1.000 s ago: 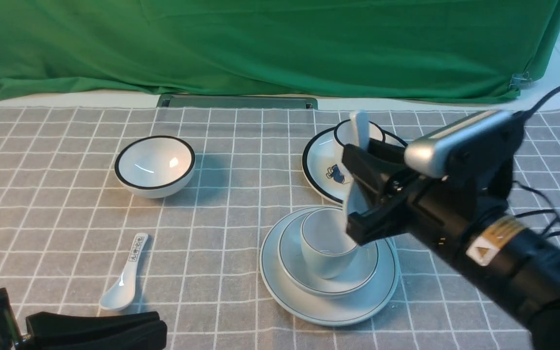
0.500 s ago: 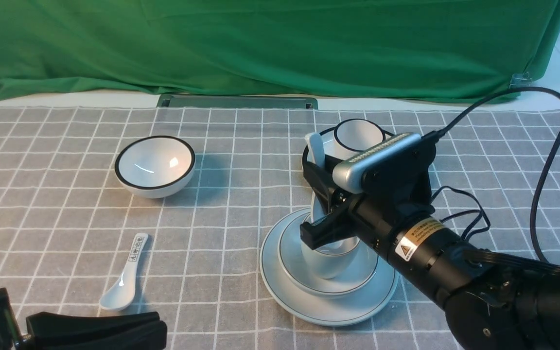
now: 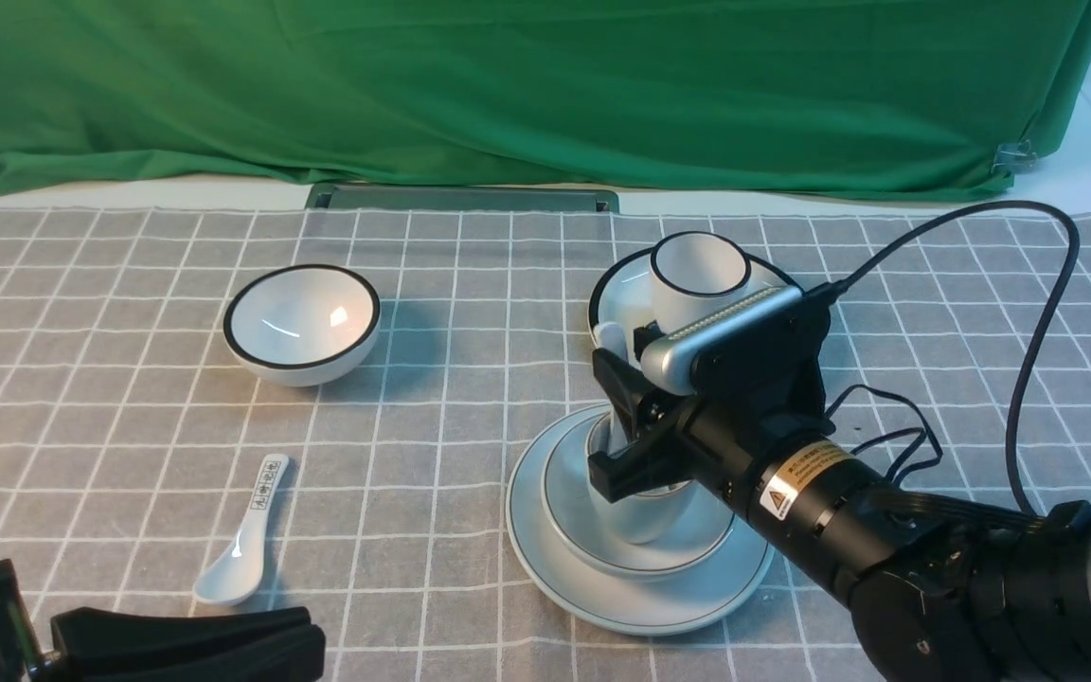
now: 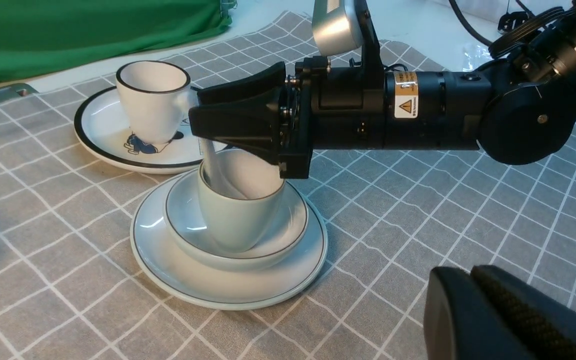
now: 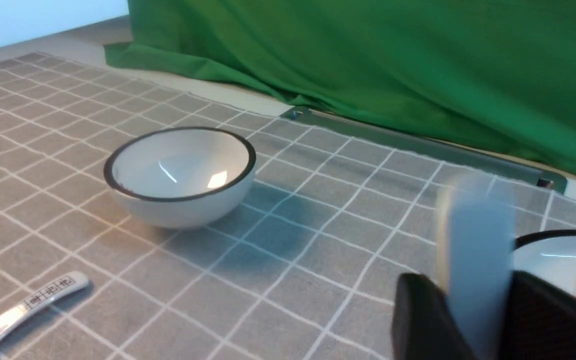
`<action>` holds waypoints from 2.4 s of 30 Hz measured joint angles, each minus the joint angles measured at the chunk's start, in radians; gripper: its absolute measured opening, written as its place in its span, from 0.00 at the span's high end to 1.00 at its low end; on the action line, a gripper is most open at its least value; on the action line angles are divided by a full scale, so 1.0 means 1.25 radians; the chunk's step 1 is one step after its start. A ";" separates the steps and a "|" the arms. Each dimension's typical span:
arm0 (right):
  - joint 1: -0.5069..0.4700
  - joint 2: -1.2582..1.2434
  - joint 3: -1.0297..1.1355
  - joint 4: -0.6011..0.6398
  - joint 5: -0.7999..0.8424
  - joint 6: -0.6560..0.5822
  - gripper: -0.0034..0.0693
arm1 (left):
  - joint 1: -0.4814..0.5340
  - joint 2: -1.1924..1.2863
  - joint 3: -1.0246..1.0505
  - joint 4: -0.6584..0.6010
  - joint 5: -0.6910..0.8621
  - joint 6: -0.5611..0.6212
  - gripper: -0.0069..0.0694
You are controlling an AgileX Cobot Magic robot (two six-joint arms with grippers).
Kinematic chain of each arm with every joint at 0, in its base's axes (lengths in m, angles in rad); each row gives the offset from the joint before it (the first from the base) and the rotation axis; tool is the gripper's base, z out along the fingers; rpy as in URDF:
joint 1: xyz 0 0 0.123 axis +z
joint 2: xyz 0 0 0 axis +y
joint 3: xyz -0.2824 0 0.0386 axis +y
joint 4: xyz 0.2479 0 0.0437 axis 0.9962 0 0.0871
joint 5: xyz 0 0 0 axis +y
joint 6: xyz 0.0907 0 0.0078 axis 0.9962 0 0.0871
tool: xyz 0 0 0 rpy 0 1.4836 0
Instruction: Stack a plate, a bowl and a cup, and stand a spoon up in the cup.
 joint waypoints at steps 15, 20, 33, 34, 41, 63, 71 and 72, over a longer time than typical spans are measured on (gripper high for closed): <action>0.044 -0.415 -0.007 -0.002 0.729 -0.002 0.56 | 0.000 0.000 0.077 0.001 -0.343 0.001 0.89; 0.048 -0.590 -0.007 0.000 1.046 0.042 0.78 | 0.000 0.009 0.171 0.001 -0.552 0.001 0.89; 0.048 -0.802 -0.007 -0.001 1.171 0.108 0.88 | 0.000 0.011 0.273 0.000 -0.531 0.001 0.89; 0.048 -0.803 -0.007 -0.001 1.171 0.108 0.88 | 0.000 0.011 0.273 0.000 -0.515 0.001 0.89; 0.048 -0.806 -0.006 -0.019 1.165 0.109 0.87 | 0.000 0.011 0.273 0.009 -0.417 0.002 0.89; -0.548 -1.388 0.529 -0.006 1.032 -0.195 0.93 | 0.000 0.011 0.274 0.040 -0.397 0.002 0.89; -0.549 -1.408 0.545 -0.003 1.004 -0.136 0.93 | 0.000 0.011 0.275 0.042 -0.398 0.002 0.89; -0.549 -1.408 0.545 -0.003 1.004 -0.130 0.92 | 0.000 0.011 0.275 0.042 -0.398 0.002 0.89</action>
